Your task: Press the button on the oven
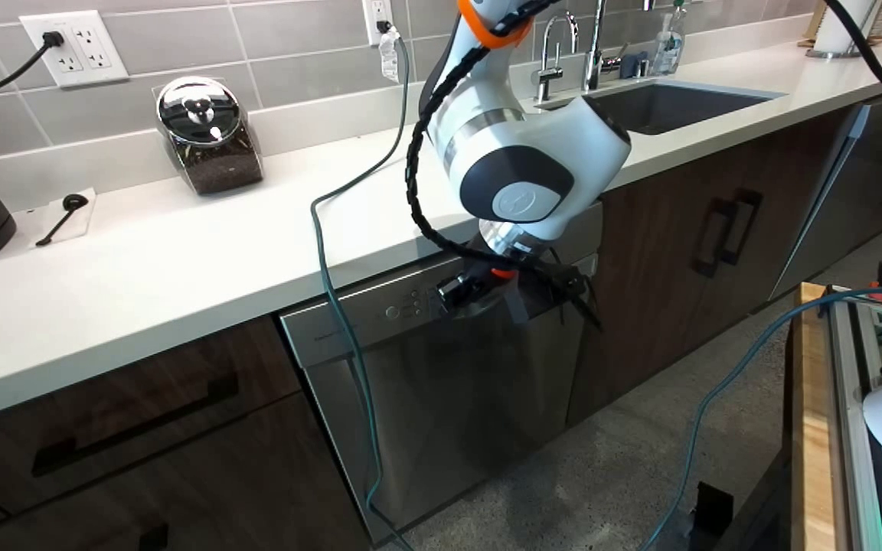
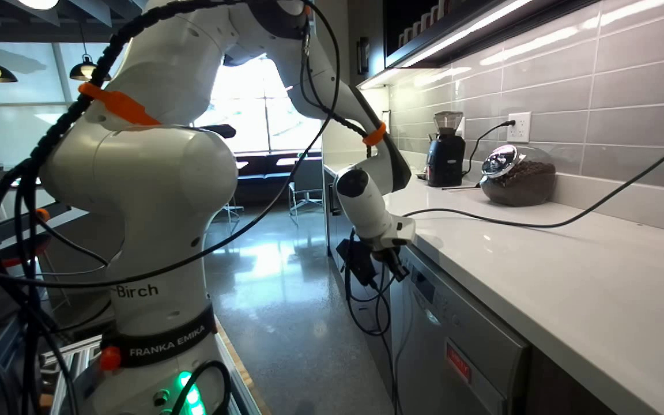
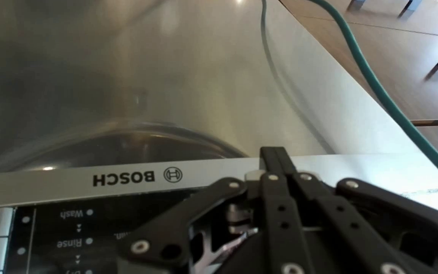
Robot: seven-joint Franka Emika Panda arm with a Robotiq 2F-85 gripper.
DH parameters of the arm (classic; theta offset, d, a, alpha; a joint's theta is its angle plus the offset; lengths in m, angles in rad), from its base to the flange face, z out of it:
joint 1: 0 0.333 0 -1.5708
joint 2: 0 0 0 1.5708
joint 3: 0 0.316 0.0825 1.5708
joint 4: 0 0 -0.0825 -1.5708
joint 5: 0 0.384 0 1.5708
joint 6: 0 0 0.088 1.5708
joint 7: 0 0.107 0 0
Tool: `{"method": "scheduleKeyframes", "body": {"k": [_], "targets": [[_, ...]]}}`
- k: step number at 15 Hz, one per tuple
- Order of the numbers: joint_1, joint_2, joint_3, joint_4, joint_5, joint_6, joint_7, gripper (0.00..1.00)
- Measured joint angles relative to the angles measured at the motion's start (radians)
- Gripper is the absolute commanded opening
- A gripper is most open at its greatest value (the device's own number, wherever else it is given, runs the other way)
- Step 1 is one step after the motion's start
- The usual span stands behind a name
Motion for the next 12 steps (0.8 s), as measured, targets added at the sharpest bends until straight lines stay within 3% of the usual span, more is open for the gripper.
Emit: {"method": "scheduleKeyframes", "body": {"k": [12], "targets": [[-0.014, 0.016, -0.008, 0.024, 0.000, -0.023, 0.046, 0.00]]}}
